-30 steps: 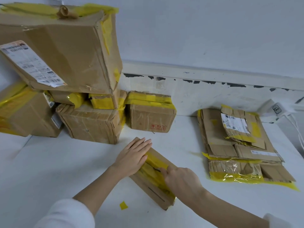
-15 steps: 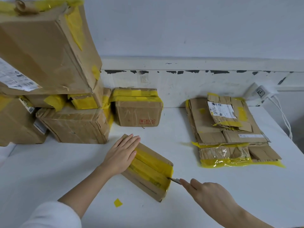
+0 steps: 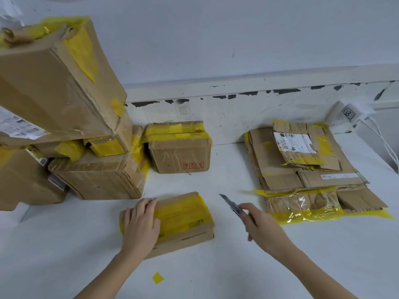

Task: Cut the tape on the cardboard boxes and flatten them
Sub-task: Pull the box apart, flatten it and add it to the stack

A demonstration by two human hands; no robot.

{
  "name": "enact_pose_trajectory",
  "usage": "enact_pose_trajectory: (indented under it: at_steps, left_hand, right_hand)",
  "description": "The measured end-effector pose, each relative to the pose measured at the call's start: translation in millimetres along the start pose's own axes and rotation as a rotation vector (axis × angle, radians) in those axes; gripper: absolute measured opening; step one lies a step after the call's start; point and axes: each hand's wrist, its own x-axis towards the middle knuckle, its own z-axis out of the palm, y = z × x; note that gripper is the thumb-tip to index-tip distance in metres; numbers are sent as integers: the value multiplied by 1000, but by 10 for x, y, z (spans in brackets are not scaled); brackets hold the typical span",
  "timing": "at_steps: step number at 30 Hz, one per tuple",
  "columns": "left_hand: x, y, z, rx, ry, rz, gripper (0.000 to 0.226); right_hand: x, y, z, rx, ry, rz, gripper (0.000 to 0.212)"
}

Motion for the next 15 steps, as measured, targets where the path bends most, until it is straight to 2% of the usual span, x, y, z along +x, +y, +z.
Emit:
enact_pose_trajectory:
  at_steps: [3,6,15]
  left_hand:
    - [-22,78,13,34,-12,33,57]
    - [-32,93,12,81,-30,18,54]
    - [-6,118,30,89,30,4,55]
  right_hand:
    - [268,-167,119,-16,-69,4,23]
    - [463,-210,191,-98,-53,6,22]
    - [584,-171,205,-196,-160,-3,28]
